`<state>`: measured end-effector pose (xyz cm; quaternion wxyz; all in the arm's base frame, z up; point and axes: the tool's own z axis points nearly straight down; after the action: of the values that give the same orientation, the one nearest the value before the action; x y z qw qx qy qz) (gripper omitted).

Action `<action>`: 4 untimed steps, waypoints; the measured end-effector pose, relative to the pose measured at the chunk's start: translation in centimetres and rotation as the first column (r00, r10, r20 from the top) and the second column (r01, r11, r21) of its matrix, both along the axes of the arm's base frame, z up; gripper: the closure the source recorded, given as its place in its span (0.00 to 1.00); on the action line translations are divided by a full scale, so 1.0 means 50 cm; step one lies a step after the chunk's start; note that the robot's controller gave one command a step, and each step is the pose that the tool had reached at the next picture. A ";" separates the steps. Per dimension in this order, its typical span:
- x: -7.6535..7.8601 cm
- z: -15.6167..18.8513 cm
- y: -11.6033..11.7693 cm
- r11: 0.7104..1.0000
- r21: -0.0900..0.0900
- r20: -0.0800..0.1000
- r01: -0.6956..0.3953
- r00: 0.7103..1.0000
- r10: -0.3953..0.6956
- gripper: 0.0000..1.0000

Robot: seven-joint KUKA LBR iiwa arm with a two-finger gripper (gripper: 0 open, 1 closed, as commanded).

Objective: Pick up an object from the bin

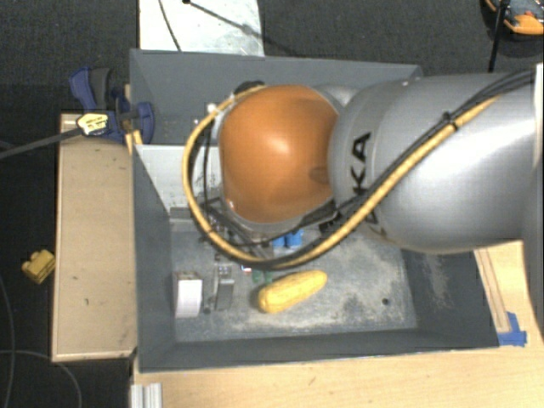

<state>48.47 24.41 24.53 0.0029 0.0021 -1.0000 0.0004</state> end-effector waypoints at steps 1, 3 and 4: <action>0.004 0.009 -0.003 1.000 0.002 0.008 0.006 1.000 -0.006 0.00; 0.004 -0.135 -0.135 0.975 0.001 0.007 -0.222 0.975 0.222 0.00; 0.031 -0.207 -0.178 0.991 0.001 0.009 -0.133 0.991 0.133 0.00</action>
Offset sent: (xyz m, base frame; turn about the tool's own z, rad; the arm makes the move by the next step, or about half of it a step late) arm 0.0056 -0.0762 -0.0977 -0.1701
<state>50.02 15.48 14.17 -0.0018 0.0686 -0.9976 -0.0005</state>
